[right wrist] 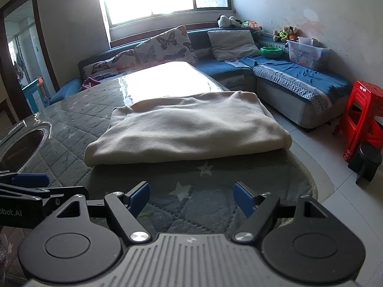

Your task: Fold clothes

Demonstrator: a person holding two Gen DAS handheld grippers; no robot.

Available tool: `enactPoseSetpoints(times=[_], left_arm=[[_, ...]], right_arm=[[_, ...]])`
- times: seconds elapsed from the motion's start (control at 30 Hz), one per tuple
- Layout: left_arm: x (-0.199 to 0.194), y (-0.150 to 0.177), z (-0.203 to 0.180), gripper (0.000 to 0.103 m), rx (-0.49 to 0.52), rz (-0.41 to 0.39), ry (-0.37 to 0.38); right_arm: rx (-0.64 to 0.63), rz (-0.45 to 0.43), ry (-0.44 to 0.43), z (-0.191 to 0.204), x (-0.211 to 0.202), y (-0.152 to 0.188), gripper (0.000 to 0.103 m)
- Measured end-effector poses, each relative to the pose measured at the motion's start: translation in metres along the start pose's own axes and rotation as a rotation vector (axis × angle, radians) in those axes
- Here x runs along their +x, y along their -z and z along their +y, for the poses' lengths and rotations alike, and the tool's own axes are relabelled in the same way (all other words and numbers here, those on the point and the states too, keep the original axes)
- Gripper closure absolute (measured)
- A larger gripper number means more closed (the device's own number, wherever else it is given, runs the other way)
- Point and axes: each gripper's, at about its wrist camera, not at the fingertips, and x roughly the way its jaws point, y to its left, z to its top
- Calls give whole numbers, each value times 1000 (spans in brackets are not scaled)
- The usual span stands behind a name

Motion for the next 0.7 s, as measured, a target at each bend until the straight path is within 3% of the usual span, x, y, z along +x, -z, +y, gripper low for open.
enactPoseSetpoints(times=[0.7], left_arm=[[-4,1,-5,0,13,-3,7]], right_arm=[[-9,-20,-8,0,-7,0,14]])
